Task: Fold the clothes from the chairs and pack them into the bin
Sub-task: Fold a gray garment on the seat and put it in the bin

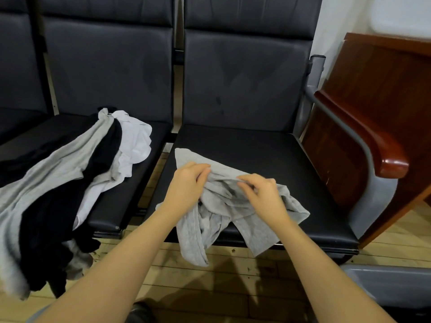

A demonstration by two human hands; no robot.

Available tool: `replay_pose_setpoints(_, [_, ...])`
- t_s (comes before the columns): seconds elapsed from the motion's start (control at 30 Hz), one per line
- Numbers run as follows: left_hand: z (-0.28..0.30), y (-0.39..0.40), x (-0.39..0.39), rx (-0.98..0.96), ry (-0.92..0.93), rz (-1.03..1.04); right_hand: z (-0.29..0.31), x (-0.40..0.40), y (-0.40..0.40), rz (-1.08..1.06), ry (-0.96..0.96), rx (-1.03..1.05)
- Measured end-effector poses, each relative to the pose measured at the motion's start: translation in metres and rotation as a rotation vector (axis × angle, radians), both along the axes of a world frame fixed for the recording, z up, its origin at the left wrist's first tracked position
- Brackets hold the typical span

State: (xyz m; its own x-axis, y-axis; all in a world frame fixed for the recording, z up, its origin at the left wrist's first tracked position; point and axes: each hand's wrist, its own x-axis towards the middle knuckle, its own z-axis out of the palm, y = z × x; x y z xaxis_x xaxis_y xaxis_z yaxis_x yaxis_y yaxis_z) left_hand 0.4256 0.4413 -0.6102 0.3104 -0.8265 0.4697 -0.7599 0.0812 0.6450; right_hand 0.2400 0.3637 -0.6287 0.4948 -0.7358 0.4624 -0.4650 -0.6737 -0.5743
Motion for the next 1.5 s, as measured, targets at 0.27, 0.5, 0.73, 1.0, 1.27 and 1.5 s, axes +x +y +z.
replay_pose_setpoints(0.27, [0.014, 0.001, -0.027, 0.097, 0.089, -0.424, 0.042, -0.053, 0.002, -0.043, -0.316, 0.401])
replay_pose_setpoints(0.5, [-0.033, 0.013, 0.015, 0.433, -0.110, -0.036, 0.023, -0.046, 0.009, -0.167, -0.175, 0.395])
replay_pose_setpoints(0.73, [-0.032, 0.020, 0.011, 0.517, 0.022, 0.111, 0.016, -0.008, 0.021, -0.184, -0.064, 0.218])
replay_pose_setpoints(1.0, [-0.025, 0.014, 0.015, 0.260, 0.101, 0.168, 0.013, 0.022, 0.026, -0.191, 0.109, 0.203])
replay_pose_setpoints(1.27, [0.012, 0.021, 0.009, -0.027, 0.268, 0.046, 0.024, 0.005, 0.024, -0.152, -0.055, 0.278])
replay_pose_setpoints(1.5, [0.063, 0.040, -0.023, 0.005, 0.152, -0.341, 0.052, -0.055, 0.014, -0.270, -0.291, 0.282])
